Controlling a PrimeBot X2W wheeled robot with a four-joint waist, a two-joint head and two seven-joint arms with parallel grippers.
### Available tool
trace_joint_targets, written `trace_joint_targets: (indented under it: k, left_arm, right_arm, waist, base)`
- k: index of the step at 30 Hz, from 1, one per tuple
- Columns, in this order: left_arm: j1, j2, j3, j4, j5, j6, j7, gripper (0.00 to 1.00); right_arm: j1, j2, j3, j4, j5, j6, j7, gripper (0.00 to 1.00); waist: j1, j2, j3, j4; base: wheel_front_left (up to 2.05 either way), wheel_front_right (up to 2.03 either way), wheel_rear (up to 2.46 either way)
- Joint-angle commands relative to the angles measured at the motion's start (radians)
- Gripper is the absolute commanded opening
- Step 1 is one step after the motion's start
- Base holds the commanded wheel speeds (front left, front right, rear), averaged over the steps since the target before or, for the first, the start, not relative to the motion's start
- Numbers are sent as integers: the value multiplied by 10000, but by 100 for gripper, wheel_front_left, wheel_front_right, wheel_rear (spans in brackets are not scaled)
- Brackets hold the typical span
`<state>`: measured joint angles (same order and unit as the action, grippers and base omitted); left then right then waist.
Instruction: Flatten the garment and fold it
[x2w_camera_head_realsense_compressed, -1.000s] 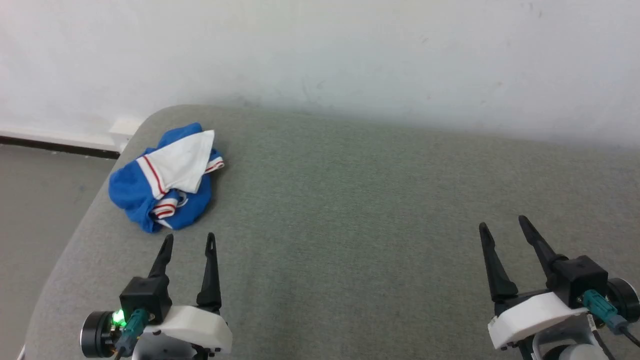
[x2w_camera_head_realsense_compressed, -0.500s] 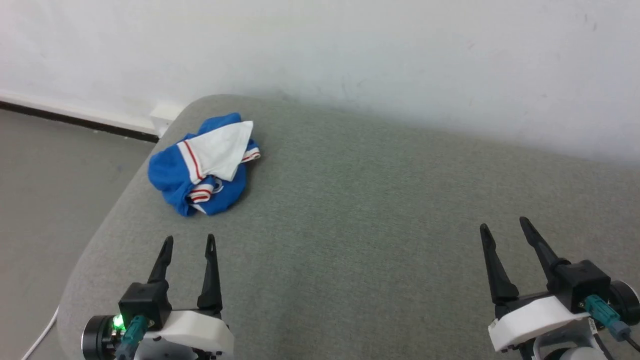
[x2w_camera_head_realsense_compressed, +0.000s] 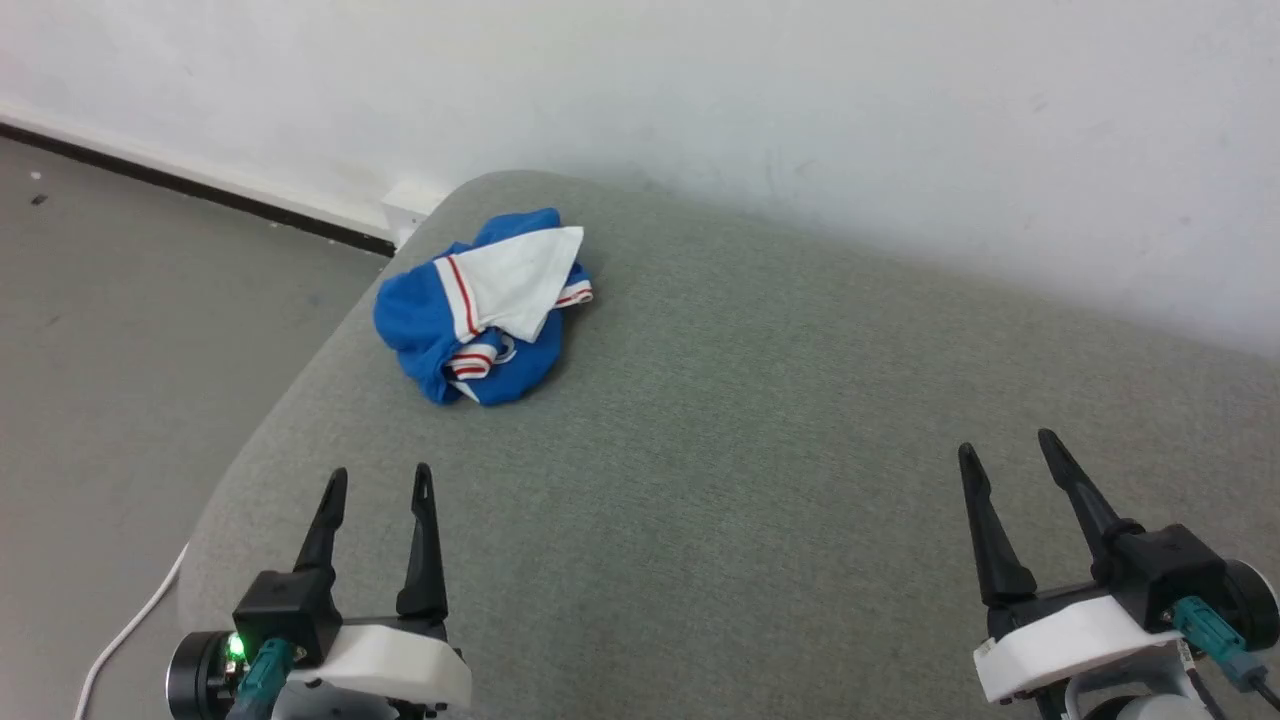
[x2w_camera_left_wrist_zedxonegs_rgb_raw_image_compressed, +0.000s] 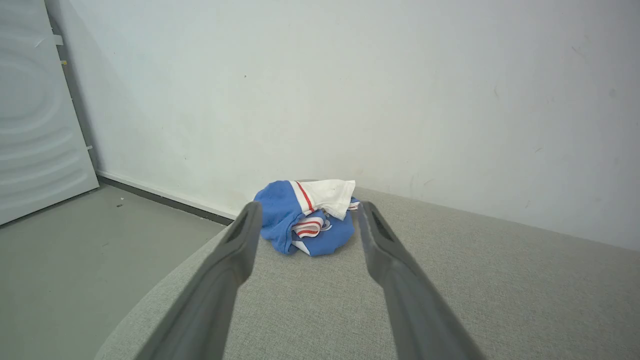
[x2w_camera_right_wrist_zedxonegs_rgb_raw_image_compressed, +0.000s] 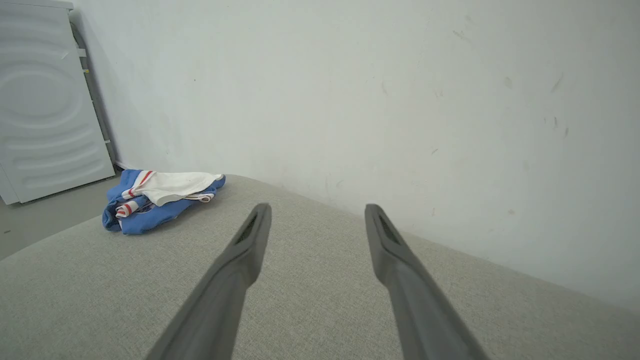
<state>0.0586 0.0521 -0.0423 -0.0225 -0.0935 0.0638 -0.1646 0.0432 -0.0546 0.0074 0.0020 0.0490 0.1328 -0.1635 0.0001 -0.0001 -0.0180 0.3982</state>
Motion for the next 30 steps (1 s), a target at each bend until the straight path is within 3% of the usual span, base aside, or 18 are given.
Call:
trace_joint_targets:
  k: [1, 30]
  left_arm:
    - [126, -13, -29, -65, -70, 100, -114, 100]
    - [270, -17, -120, -112, -420, 314, -700, 100]
  right_arm:
    - [44, 28, 42, -48, 112, -14, -127, 100]
    - [117, 39, 225, -44, 342, -19, -712, 100]
  waist:
    - [-1, 1, 20, 208]
    - [-1, 1, 32, 1473]
  base:
    - [0, 0, 0]
    - [0, 0, 0]
